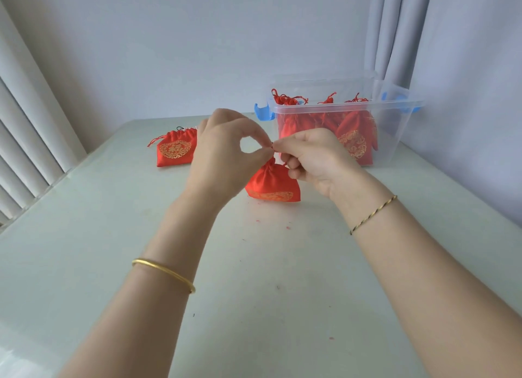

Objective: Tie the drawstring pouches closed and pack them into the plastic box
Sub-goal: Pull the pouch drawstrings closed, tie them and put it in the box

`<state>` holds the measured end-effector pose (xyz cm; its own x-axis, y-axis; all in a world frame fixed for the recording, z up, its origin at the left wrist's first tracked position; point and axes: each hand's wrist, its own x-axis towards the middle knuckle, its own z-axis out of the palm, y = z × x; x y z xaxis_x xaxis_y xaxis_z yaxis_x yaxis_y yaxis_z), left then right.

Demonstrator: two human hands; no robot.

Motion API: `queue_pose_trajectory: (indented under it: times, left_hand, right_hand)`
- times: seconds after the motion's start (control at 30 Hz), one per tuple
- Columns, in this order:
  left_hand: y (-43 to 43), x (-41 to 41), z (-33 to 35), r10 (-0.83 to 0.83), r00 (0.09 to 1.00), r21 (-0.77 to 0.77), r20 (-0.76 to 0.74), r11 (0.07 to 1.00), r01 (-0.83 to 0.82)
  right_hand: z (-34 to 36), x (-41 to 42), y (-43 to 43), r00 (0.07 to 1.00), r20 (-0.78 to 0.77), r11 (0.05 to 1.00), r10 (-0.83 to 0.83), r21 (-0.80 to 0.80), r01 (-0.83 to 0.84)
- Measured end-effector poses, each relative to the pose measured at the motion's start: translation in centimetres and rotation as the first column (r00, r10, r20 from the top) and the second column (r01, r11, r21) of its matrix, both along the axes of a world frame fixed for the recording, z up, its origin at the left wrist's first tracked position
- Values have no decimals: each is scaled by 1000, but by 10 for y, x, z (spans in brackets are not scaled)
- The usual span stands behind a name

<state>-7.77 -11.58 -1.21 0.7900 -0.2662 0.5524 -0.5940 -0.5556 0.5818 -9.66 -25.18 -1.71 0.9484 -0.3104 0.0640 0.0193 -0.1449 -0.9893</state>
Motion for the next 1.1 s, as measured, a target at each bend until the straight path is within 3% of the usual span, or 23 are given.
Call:
queue_pose_trajectory:
  times: [0.2, 0.53, 0.6, 0.7, 0.8, 0.9, 1.0, 1.1]
  left_hand:
    - [1, 1, -2, 38, 997, 39, 64, 998, -41]
    - [0, 6, -7, 77, 991, 75, 111, 993, -86]
    - [0, 8, -7, 92, 990, 65, 108, 993, -100]
    - [4, 11, -6, 102, 992, -30, 69, 994, -100]
    - [5, 12, -10, 137, 990, 1, 33, 991, -137]
    - [0, 10, -16, 141, 990, 69, 12, 987, -142]
    - [-1, 9, -20, 81, 989, 27, -120, 997, -78]
    - [0, 9, -16, 35, 978, -27, -207, 999, -42]
  right_hand:
    - [3, 0, -1, 996, -28, 979, 88, 187, -82]
    - [2, 0, -1, 980, 23, 953, 200, 227, -200]
    - [0, -1, -3, 983, 45, 976, 179, 119, -183]
    - [-1, 0, -11, 992, 119, 977, 37, -213, -11]
    - [0, 3, -20, 986, 161, 973, -44, -218, 79]
    - [-8, 6, -23, 983, 156, 930, -92, -339, 141]
    - [-15, 5, -25, 995, 87, 898, -54, -431, 86]
    - [-4, -3, -28, 999, 18, 923, 32, -384, -23]
